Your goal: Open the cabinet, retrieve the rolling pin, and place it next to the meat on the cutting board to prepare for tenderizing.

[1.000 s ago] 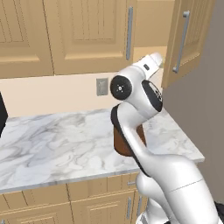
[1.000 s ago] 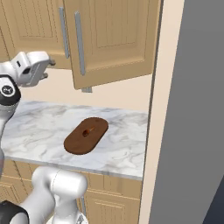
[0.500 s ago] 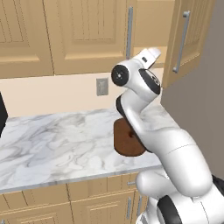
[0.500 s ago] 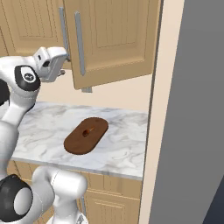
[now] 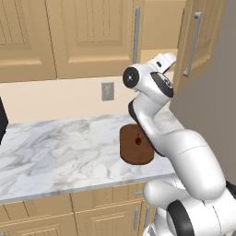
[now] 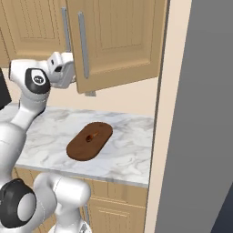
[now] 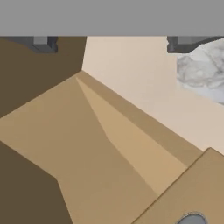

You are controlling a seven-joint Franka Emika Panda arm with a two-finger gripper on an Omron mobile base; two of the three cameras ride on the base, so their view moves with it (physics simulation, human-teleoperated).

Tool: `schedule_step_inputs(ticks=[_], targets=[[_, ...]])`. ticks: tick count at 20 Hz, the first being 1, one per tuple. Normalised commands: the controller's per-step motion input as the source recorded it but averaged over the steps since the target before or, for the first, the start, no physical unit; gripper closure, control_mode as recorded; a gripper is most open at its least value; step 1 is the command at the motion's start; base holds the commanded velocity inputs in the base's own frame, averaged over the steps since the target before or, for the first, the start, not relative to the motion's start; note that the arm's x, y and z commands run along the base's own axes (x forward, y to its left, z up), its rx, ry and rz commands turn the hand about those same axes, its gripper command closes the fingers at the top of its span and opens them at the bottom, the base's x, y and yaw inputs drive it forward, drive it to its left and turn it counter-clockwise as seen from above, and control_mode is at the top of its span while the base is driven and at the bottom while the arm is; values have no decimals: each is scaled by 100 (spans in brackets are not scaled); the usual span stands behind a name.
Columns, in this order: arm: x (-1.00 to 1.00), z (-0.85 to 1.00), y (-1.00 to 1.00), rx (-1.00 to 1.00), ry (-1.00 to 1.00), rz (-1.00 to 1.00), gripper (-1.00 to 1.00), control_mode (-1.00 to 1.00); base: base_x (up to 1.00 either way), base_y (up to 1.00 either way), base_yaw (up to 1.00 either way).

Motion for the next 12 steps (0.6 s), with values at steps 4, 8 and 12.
schedule_step_inputs(ticks=[4,8,12], targets=[[-46,-26,-61,1,0,-15,-100,-100,0,0,0],[-65,-16,-68,2,0,-18,-100,-100,0,0,0],[-37,-1,-87,5,0,-18,-100,-100,0,0,0]])
